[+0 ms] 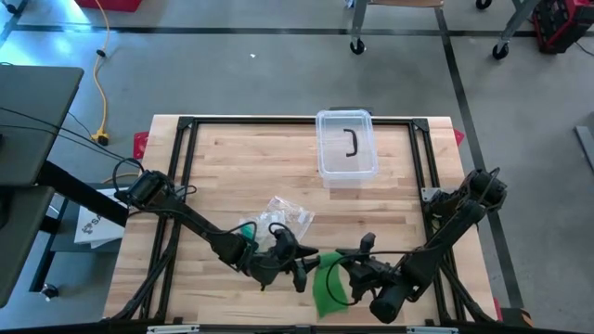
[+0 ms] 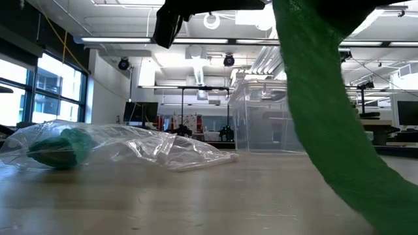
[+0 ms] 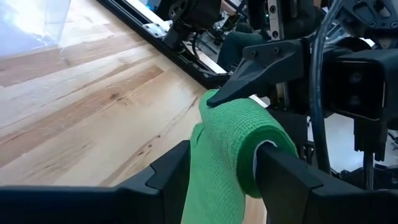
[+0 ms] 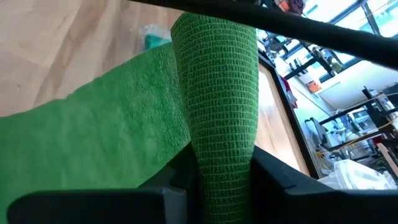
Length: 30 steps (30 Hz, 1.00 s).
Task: Roll bandage
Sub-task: Roll the green bandage
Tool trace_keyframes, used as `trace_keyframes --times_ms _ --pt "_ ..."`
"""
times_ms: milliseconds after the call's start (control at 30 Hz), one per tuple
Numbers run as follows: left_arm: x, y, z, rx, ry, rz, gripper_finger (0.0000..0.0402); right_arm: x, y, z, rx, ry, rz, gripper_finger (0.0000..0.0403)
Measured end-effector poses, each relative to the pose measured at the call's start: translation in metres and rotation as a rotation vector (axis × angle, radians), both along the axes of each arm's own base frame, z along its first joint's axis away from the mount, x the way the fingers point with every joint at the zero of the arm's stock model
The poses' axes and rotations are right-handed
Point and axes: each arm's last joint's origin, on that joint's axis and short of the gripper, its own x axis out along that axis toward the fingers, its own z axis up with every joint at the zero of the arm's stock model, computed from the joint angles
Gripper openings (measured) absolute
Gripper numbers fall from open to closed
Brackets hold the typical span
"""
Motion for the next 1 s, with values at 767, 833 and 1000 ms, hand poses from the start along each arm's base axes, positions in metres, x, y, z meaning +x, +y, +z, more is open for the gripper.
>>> trace_keyframes --times_ms 767,833,1000 --pt "-0.004 0.003 0.0 0.203 0.08 -0.028 0.0011 0.014 -0.004 0.004 0.156 -0.022 0.003 0.0133" --pt "-0.007 0.005 0.001 0.237 0.114 0.003 0.0007 0.011 -0.005 0.008 0.207 -0.029 -0.01 0.0161" --pt "-0.022 0.012 -0.002 0.28 0.219 0.136 0.0007 -0.001 -0.005 0.022 0.336 -0.006 0.008 0.0218"
